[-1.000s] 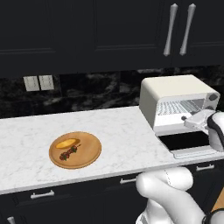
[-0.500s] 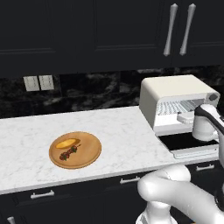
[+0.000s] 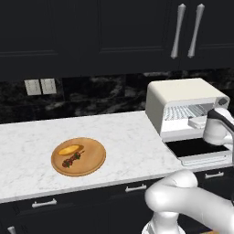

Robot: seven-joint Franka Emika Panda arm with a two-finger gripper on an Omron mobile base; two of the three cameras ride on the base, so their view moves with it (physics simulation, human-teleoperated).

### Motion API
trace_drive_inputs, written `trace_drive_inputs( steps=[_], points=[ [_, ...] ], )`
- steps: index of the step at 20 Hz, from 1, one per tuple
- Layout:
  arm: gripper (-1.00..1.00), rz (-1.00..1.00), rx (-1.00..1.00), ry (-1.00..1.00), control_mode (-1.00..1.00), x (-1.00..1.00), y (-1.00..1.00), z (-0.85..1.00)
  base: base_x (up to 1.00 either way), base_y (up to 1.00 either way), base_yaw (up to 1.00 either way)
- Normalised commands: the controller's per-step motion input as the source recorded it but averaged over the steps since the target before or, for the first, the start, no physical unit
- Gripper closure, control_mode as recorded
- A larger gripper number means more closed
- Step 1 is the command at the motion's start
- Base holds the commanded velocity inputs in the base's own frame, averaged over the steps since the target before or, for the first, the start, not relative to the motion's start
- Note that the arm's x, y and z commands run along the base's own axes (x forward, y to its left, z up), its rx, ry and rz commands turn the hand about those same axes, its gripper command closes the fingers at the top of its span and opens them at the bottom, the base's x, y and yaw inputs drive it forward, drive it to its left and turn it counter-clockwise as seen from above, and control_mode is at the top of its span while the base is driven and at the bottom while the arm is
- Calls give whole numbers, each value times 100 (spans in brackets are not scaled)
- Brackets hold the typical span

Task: Pick up the kebab skewer and baguette bread, and place them inside the toaster oven. Close the toaster oven door and start by setting the timer.

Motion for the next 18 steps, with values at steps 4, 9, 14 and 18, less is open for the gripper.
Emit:
trace_drive_inputs(
  steps=[4, 9, 14, 18],
  points=[
    [-100, 5, 0, 0, -100, 35, -11, 0, 0, 0, 0],
    [-100, 4, 0, 0, -100, 44, 0, -8, 0, 0, 0],
    [-100, 3, 0, 0, -100, 41, 0, -21, 0, 0, 0],
    [-100, 1, 0, 0, -100, 40, 0, -13, 0, 0, 0]
  ],
)
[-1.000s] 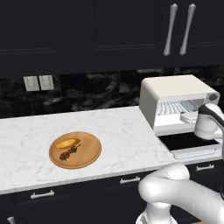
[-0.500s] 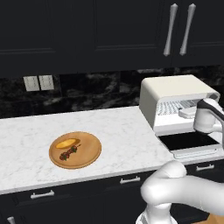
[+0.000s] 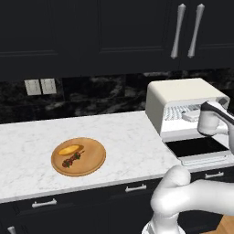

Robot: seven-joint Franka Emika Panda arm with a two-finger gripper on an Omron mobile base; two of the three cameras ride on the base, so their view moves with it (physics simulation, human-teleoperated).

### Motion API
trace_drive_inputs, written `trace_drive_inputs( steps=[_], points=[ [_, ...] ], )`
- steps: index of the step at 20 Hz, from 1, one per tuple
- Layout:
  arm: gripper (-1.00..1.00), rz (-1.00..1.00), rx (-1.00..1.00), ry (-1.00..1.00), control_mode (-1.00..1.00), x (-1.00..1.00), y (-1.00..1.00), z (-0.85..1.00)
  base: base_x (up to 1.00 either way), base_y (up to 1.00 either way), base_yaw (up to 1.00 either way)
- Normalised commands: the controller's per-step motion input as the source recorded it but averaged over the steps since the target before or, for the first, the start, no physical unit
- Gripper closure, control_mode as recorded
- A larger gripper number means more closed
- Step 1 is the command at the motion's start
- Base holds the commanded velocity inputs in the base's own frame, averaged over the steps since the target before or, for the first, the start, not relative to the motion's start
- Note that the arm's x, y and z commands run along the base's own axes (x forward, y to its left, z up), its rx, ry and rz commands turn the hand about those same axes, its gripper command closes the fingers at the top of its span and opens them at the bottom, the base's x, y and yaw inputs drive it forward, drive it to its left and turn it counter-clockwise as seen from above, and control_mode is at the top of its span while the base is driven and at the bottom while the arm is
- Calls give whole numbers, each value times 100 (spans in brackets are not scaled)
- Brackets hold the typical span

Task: Pick up the kebab skewer and baguette bread, and place them inside the toaster oven. Close the toaster oven door and start by setting the timer.

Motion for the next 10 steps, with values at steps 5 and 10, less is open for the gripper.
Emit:
trace_drive_inputs(
  steps=[5, 10],
  points=[
    [-100, 0, 0, -1, -100, 30, 0, -26, 0, 0, 0],
    [-100, 0, 0, -1, -100, 27, 0, -26, 0, 0, 0]
  ],
)
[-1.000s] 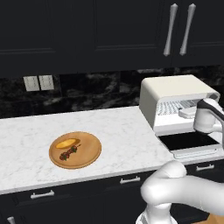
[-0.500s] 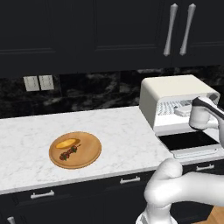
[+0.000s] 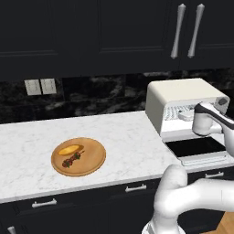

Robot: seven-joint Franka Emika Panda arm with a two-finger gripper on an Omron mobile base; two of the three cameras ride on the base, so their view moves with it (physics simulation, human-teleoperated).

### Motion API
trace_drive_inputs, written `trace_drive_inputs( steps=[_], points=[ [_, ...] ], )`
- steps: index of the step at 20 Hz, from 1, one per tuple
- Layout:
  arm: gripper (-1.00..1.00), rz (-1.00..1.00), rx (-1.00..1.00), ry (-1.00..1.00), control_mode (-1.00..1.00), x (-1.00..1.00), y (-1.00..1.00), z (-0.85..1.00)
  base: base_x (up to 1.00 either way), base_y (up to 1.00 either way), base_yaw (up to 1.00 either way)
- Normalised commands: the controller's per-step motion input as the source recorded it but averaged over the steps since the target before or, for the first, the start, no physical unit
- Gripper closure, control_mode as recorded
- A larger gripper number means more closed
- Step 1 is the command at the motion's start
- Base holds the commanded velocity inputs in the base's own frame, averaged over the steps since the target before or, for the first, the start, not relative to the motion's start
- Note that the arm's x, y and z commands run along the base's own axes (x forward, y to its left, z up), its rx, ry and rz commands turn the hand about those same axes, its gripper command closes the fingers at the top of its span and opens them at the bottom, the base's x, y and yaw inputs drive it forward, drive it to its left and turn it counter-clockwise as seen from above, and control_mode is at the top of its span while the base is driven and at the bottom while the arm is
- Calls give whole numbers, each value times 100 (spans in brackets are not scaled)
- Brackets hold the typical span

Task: Pick up the kebab skewer and baguette bread, and place them inside the toaster oven. Close the toaster oven door and start by setting the timer.

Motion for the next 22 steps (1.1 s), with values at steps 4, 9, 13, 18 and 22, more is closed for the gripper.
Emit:
trace_drive_inputs(
  steps=[4, 9, 13, 18, 22],
  points=[
    [-100, 1, 0, -3, -100, 37, 0, -11, 0, 0, 0],
    [-100, 0, 0, 0, -100, -11, -5, -43, 0, 0, 0],
    [-100, 0, 0, 3, -100, -59, -15, -60, 0, 0, 0],
    [-100, 0, 0, 17, -100, -77, -9, -58, 0, 0, 0],
    [-100, 6, 0, 35, -100, -96, -5, -44, 0, 0, 0]
  ],
)
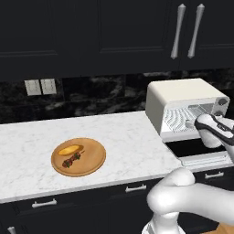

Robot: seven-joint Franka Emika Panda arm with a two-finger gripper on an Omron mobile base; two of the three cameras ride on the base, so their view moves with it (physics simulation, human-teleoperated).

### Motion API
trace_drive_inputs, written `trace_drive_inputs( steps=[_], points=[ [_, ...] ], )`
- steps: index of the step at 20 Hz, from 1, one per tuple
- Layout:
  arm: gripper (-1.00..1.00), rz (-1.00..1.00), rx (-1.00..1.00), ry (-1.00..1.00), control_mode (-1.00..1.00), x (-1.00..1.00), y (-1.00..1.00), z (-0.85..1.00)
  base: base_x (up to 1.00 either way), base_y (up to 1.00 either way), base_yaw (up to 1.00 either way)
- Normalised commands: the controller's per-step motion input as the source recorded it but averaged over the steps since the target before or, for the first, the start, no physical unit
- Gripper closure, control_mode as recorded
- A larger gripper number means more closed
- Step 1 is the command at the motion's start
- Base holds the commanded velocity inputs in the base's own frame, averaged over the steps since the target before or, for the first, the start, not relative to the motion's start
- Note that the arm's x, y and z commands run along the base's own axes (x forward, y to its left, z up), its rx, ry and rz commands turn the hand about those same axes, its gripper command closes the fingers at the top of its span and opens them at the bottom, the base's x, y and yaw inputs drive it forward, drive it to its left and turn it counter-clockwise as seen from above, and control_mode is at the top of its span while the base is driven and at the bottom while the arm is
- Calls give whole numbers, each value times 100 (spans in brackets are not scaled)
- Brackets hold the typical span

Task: Pick up the kebab skewer and baguette bread, and place them inside the toaster oven. Close the toaster oven door and start by setting the timer.

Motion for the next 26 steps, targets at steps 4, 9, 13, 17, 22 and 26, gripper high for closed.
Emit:
trace_drive_inputs(
  steps=[4, 9, 13, 17, 22, 26],
  points=[
    [-100, 10, 0, 43, -100, -100, -9, -39, 0, 0, 0],
    [-100, 10, 0, 40, -100, -100, -17, -28, 0, 0, 0],
    [-100, 9, 3, 7, -100, -93, 10, 88, 0, 0, 0],
    [-100, 7, -5, 0, -100, -89, 93, 100, 0, 0, 0],
    [-100, 17, -19, 7, -100, -39, 100, 60, 0, 0, 0],
    [-100, 12, -13, 9, -100, -11, 100, 45, 0, 0, 0]
  ],
)
